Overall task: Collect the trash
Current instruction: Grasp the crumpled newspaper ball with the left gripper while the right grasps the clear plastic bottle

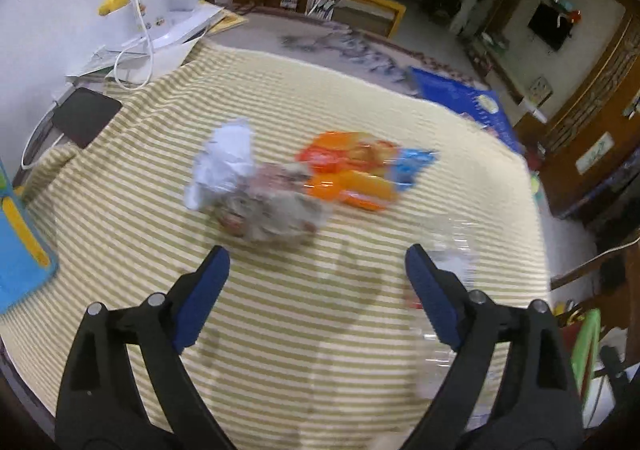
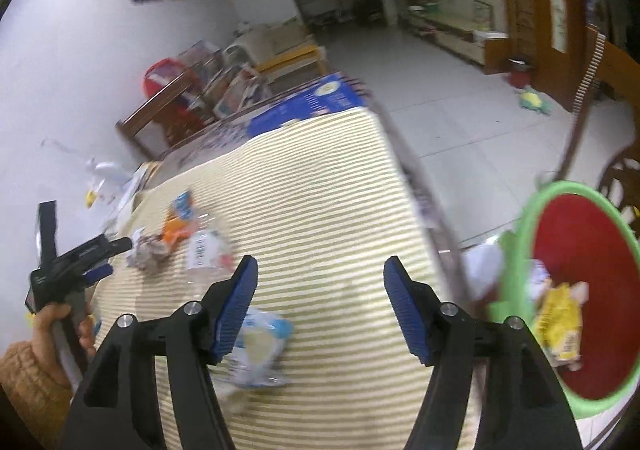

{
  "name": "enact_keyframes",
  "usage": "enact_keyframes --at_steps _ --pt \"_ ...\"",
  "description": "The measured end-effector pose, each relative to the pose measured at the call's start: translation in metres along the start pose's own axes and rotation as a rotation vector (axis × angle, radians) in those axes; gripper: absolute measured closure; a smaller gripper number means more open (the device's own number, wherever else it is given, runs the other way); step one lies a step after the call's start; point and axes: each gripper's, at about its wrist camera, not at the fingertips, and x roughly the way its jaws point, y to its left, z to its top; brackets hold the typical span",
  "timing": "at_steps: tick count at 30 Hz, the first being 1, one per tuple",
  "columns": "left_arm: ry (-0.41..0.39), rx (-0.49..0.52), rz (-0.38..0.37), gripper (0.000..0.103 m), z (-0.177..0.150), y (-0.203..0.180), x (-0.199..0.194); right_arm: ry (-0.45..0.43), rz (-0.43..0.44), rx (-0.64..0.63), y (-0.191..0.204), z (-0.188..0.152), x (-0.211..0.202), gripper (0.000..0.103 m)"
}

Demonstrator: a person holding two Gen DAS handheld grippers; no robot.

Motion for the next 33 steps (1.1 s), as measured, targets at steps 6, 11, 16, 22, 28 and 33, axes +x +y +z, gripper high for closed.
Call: enact_keyframes --at_steps 6,11,16,22,28,33 --pt "0.074 0.155 -0.031 0.016 0.02 0.017 0.04 0.054 0.021 -0.043 0.062 -0.003 0.038 0.039" --pt "0.126 0.239 -0.072 0.016 0.033 0.023 0.073 0.106 0.01 -0.068 0.103 -0.009 0.071 0.038" --pt "0.091 0.349 -0.093 0.035 0.038 0.015 0.083 0.143 -0.025 -0.098 0.126 -0.004 0.099 0.034" --pt "0.107 0.274 -0.185 0.063 0.055 0.038 0.085 0.195 -0.055 -0.13 0.14 0.004 0.137 0.034" --pt "0.064 0.178 -0.269 0.063 0.058 0.061 0.048 0.296 -0.057 -0.16 0.144 0.001 0.179 0.03" --pt "0.048 0.138 -0.302 0.063 0.055 0.063 0.031 0.35 -0.057 -0.209 0.152 -0.005 0.201 0.035"
